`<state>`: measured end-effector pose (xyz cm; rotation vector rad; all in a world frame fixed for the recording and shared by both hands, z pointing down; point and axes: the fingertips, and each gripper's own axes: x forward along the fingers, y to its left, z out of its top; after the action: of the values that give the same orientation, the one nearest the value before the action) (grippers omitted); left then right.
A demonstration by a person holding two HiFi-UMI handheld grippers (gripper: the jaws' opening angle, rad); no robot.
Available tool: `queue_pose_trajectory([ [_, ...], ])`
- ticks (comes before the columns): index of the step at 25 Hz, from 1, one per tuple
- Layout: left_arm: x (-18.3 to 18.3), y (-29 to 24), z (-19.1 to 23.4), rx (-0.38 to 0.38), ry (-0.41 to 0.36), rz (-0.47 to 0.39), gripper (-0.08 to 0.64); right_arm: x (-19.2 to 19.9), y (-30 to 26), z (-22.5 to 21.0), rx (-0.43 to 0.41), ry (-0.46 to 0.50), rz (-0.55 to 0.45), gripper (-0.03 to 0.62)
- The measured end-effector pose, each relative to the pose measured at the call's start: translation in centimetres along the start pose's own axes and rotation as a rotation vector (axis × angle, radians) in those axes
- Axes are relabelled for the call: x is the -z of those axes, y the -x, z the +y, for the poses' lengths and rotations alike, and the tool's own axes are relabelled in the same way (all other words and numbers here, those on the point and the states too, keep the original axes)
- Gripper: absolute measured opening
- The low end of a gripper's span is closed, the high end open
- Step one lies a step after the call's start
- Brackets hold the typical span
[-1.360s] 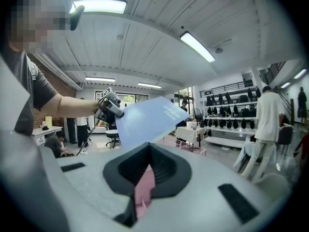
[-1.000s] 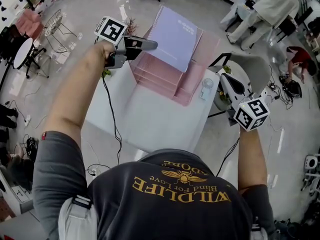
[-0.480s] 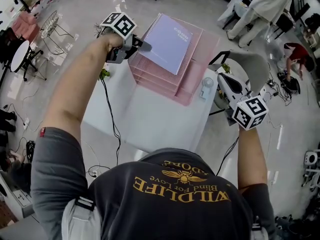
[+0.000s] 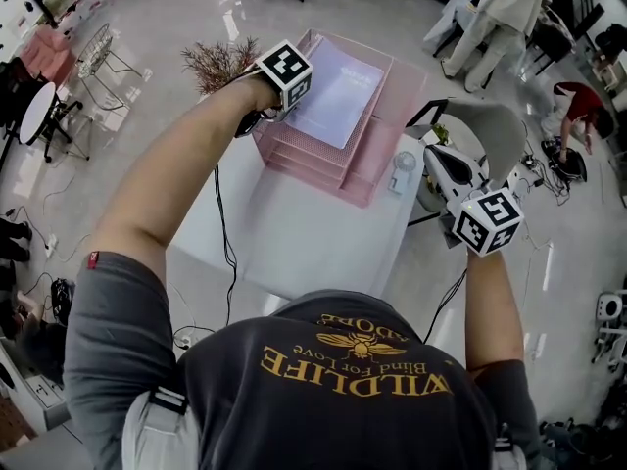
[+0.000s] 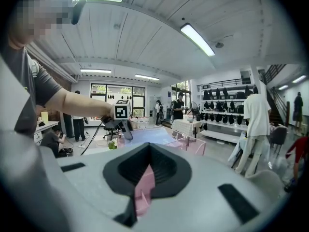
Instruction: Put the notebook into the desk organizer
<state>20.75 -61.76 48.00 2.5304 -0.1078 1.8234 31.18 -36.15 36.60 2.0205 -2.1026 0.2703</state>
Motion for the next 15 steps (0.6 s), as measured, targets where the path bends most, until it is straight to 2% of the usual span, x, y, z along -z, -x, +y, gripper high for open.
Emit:
queue_pose_trajectory([
  [6,-1.0,0.4,0.3,-0.205,-0.107,-0.114,0.192,-0.1,0.3,-0.1,-0.006,0.004,-0.001,0.0],
  [8,-1.3,1.0,1.1,-0.318,-0.157,-0.15,0.299,-0.1,0.5,-0.2,-0.009,0.003,-0.003,0.0],
  [10,-1.6,1.8,1.4,-0.402,-0.187,-0.187,0.35,-0.2,0.8,-0.1,-0.01,0.003,-0.005,0.0],
  [12,-2.0,2.7,1.2,-0.424,-0.169,-0.246,0.368,-0.5,1.0,-0.1,-0.013,0.005,-0.012,0.0],
  [15,-2.6,4.9,0.5,-0.409,-0.119,-0.379,0.368,-1.0,1.0,-0.2,-0.022,0.009,-0.029,0.0],
])
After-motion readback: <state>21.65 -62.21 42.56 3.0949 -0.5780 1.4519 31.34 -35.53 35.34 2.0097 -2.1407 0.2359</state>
